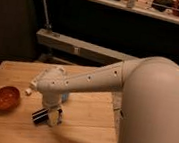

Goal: Place the eraser on the white sponge

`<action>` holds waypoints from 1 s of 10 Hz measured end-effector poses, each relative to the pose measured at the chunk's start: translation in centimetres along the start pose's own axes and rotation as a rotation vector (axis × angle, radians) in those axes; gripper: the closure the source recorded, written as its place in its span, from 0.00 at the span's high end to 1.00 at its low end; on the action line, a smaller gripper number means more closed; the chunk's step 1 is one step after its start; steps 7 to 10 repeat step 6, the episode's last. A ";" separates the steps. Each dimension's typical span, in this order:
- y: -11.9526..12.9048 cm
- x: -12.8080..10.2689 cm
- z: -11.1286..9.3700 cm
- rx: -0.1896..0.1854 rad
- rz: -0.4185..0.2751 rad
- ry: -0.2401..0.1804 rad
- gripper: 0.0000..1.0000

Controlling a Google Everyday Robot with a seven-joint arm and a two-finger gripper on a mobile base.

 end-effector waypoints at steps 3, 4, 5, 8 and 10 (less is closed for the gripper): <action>2.3 2.4 -2.7 -0.019 0.054 0.033 0.80; 3.3 2.8 -3.5 -0.021 0.086 0.037 0.80; 3.8 2.9 -3.8 -0.023 0.100 0.039 0.80; 3.7 2.7 -3.8 -0.023 0.099 0.037 0.80; 3.7 2.7 -3.8 -0.023 0.099 0.037 0.80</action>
